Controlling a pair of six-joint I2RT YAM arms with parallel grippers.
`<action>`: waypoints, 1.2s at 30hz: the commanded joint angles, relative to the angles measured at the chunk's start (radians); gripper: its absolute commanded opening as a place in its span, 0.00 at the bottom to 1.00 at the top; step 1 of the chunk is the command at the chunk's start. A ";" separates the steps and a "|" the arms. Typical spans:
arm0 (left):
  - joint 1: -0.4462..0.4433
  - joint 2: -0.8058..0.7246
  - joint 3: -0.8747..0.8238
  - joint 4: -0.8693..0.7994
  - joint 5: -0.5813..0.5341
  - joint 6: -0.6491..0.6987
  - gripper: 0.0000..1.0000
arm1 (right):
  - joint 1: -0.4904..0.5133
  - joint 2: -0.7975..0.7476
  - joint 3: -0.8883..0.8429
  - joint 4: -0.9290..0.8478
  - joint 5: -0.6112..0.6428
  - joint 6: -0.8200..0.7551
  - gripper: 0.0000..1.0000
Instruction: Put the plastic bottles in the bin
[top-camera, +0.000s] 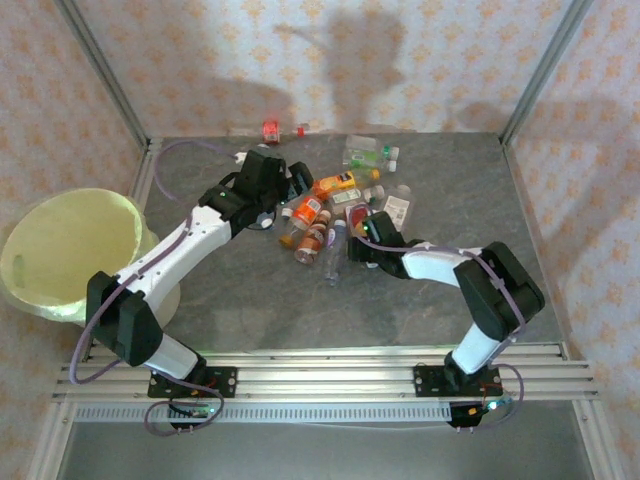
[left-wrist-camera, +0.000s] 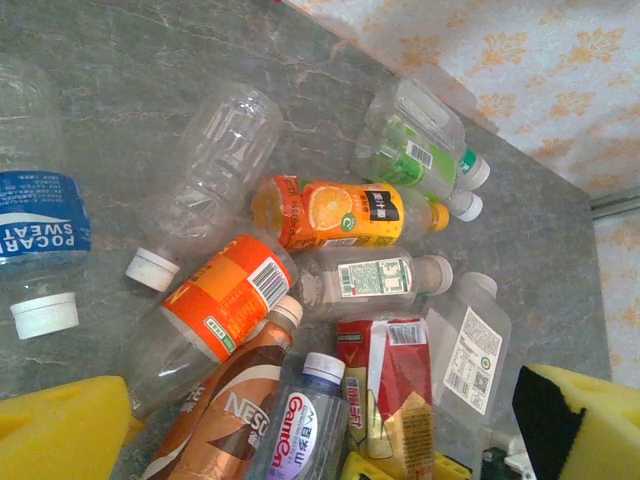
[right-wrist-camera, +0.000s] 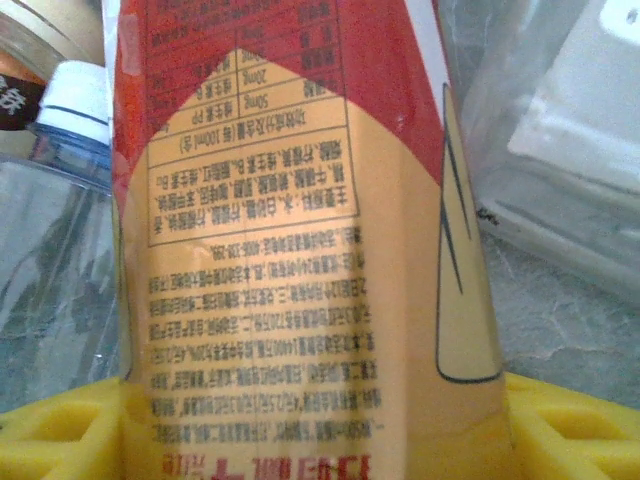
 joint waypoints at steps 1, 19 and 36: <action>-0.005 0.005 0.037 -0.040 -0.037 -0.004 1.00 | 0.005 -0.085 0.012 -0.012 0.039 -0.038 0.65; -0.016 -0.041 -0.047 0.219 0.126 0.097 1.00 | 0.007 -0.410 0.054 -0.051 -0.108 -0.134 0.58; -0.026 0.055 -0.038 0.525 0.497 0.029 1.00 | 0.013 -0.391 0.150 0.110 -0.466 -0.098 0.59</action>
